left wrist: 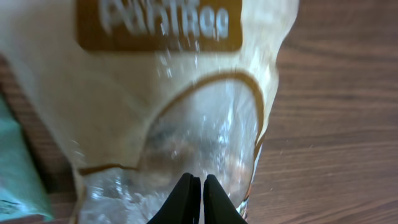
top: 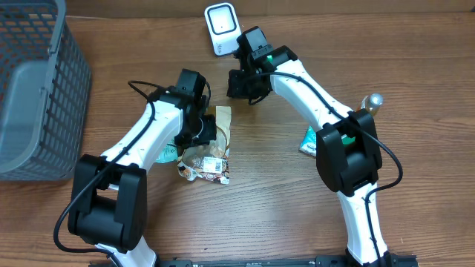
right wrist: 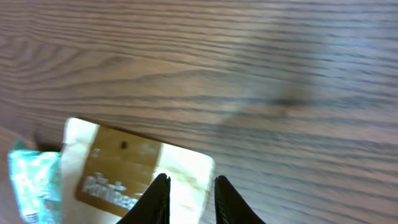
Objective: Scan the item barcode
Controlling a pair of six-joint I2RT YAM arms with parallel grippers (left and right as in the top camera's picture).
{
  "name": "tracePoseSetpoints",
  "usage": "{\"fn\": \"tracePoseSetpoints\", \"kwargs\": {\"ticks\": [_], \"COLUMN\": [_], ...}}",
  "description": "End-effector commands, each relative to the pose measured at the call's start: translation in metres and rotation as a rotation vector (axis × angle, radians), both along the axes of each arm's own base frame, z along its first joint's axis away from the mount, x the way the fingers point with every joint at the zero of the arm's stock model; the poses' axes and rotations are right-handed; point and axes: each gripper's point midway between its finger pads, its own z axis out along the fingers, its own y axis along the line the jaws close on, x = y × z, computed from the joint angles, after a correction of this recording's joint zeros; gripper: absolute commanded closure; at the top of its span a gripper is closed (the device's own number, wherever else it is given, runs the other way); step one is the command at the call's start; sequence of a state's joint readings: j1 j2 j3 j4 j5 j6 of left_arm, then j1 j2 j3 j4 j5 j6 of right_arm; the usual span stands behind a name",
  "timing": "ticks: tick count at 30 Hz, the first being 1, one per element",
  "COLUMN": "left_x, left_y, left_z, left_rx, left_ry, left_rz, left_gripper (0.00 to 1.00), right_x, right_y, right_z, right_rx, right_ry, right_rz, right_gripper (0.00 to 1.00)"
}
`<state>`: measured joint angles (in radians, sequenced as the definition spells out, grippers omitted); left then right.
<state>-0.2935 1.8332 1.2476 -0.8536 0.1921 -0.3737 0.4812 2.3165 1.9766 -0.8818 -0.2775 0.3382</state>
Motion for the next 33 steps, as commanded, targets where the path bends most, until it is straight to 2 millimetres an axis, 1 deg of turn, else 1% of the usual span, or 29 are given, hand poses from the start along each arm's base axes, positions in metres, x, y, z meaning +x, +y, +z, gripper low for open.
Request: {"fn": "tracePoseSetpoints", "kwargs": {"ticks": [1, 4, 7, 8, 10, 12, 14, 18, 24, 28, 33], "left_x": [-0.004, -0.005, -0.01, -0.011, -0.013, -0.014, -0.015, -0.024, -0.041, -0.043, -0.044], "left_y": [0.0, -0.002, -0.012, -0.011, -0.002, 0.011, 0.023, 0.031, 0.036, 0.037, 0.037], "left_z": [-0.001, 0.0, 0.016, 0.022, 0.034, 0.043, 0.046, 0.039, 0.02, 0.008, -0.002], "left_rx": [-0.007, -0.017, -0.087, -0.084, -0.05, 0.01, 0.061, 0.085, 0.108, 0.109, 0.107], "left_ry": [0.013, 0.019, 0.054, 0.063, 0.084, 0.099, 0.111, 0.152, 0.216, 0.219, 0.211], "left_rz": [0.018, 0.012, -0.045, -0.053, -0.054, -0.038, -0.024, 0.008, 0.02, 0.029, 0.04], "left_gripper": [0.96, 0.96, 0.96, 0.96, 0.96, 0.95, 0.94, 0.96, 0.95, 0.95, 0.96], "right_x": [-0.013, -0.021, -0.034, -0.036, -0.04, -0.043, -0.046, -0.05, -0.05, -0.051, -0.053], "right_y": [0.023, 0.032, 0.044, 0.048, 0.058, 0.066, 0.07, 0.07, 0.07, 0.071, 0.073], "right_z": [0.001, -0.005, -0.01, -0.01, -0.01, -0.009, -0.009, -0.01, -0.01, -0.013, -0.021], "right_rx": [0.042, 0.041, 0.034, 0.034, 0.039, 0.047, 0.048, 0.041, 0.039, 0.04, 0.043], "right_ry": [0.006, 0.009, 0.012, 0.002, -0.018, -0.031, -0.031, -0.021, -0.022, -0.024, -0.032], "right_rz": [0.059, 0.081, 0.122, 0.143, 0.173, 0.188, 0.198, 0.204, 0.208, 0.213, 0.222], "right_gripper": [0.82, 0.83, 0.86, 0.87, 0.87, 0.87, 0.87, 0.87, 0.87, 0.87, 0.87]}}
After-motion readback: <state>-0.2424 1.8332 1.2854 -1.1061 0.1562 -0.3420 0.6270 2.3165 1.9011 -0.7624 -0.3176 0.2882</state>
